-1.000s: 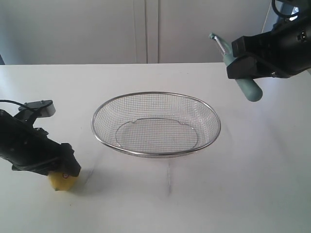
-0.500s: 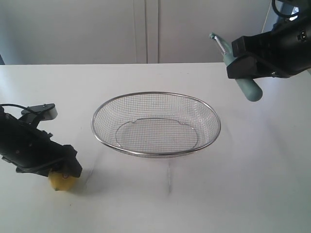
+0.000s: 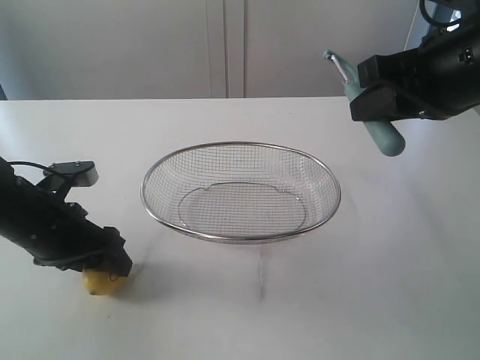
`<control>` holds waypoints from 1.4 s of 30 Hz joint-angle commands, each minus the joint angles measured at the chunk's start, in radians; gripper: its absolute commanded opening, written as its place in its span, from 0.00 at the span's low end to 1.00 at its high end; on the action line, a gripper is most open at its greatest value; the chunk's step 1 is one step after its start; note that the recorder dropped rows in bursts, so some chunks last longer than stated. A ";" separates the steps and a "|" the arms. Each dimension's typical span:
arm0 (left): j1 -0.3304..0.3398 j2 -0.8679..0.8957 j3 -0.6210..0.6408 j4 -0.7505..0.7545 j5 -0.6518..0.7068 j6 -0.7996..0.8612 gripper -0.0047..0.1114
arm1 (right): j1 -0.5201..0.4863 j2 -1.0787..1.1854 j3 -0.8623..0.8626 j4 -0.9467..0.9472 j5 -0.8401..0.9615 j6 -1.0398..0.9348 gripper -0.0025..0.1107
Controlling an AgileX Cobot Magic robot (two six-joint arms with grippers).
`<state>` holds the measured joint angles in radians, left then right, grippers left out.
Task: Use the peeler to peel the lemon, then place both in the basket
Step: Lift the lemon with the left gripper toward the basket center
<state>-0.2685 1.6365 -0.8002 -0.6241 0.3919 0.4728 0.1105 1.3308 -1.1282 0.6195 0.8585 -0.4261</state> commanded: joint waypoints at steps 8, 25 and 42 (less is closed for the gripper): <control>-0.035 0.016 -0.002 -0.010 0.011 0.065 0.68 | -0.001 -0.001 0.002 0.006 -0.007 0.004 0.02; -0.035 0.062 -0.004 -0.022 -0.038 0.065 0.54 | -0.001 -0.001 0.002 0.006 -0.007 0.004 0.02; -0.035 -0.405 -0.112 -0.007 0.209 0.480 0.04 | -0.001 0.002 0.036 0.012 -0.046 -0.013 0.02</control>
<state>-0.2975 1.3358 -0.9072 -0.6176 0.5527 0.8512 0.1105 1.3308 -1.1151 0.6237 0.8466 -0.4273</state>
